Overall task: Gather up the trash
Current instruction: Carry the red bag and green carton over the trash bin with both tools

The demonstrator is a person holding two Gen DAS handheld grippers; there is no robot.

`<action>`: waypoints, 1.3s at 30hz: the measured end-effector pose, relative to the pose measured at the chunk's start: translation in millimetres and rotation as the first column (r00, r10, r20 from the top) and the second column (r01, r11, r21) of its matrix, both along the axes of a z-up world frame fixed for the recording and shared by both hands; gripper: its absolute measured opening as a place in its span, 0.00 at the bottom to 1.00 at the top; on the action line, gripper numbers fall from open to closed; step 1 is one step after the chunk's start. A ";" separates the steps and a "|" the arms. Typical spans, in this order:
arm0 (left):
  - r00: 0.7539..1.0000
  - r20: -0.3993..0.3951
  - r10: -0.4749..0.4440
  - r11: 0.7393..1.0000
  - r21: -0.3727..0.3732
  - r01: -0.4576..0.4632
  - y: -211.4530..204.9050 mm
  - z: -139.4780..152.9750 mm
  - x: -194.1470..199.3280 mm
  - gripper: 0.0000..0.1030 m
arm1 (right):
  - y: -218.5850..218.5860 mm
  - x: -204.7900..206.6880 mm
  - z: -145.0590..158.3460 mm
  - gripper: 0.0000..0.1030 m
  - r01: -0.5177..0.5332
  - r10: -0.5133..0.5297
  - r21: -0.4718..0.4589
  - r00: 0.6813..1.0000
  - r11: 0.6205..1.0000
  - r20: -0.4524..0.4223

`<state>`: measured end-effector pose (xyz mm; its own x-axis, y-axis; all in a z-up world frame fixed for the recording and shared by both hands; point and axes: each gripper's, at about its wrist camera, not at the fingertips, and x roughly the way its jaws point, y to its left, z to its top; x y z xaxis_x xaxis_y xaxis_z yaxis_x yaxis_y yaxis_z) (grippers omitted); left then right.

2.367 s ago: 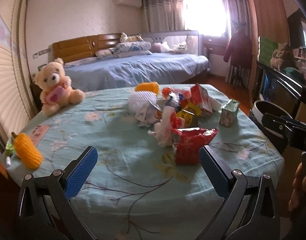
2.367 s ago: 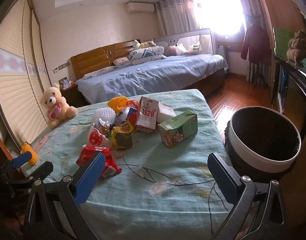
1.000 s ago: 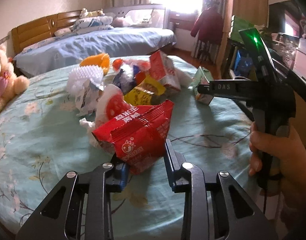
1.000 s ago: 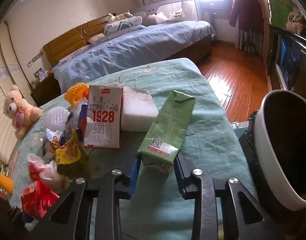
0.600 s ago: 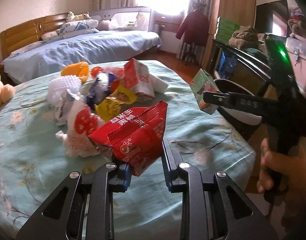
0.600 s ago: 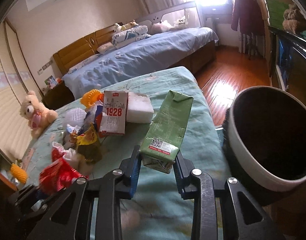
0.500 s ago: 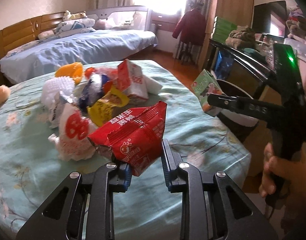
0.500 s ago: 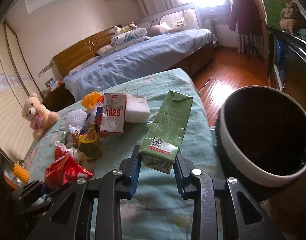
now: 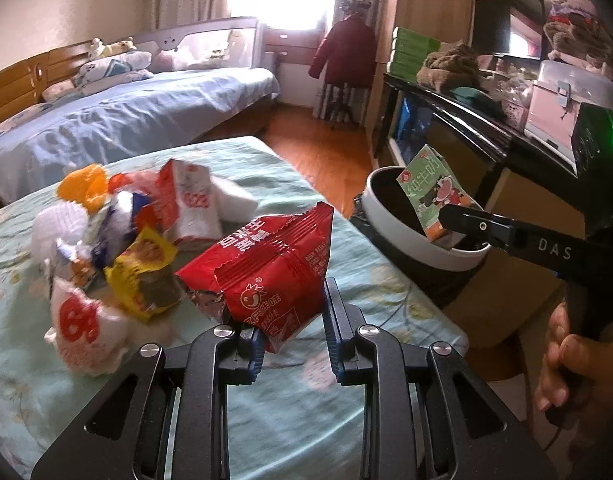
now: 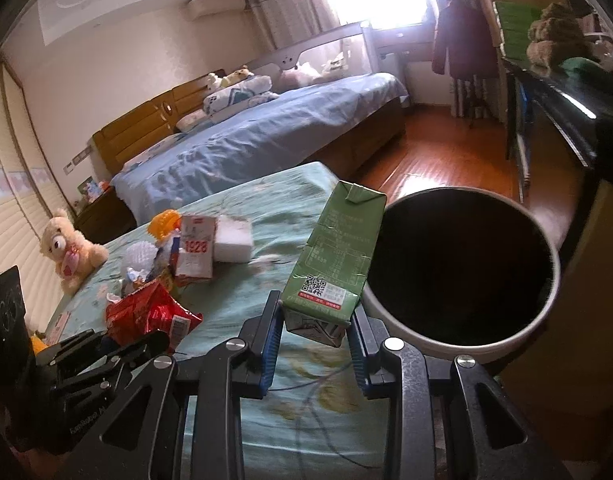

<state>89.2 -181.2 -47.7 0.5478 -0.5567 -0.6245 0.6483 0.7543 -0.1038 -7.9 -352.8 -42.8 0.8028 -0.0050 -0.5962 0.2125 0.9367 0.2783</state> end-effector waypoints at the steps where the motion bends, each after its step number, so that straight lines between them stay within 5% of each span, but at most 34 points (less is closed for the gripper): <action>1: 1.000 0.002 -0.008 1.000 0.002 0.008 -4.4 1.0 0.1 0.23 | -4.1 -1.9 -0.1 0.30 0.008 -0.008 0.002 1.000 1.000 0.000; 39: 0.970 -0.100 -0.221 0.974 0.031 0.225 -168.1 5.2 36.7 0.23 | -111.3 -13.2 -28.9 0.30 0.106 -0.102 0.045 0.992 0.993 -0.078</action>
<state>125.9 -349.3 -42.5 0.3498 -0.6306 -0.6929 0.7894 0.5967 -0.1445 -21.1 -464.1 -71.7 0.7521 -0.0556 -0.6567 0.3302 0.8941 0.3025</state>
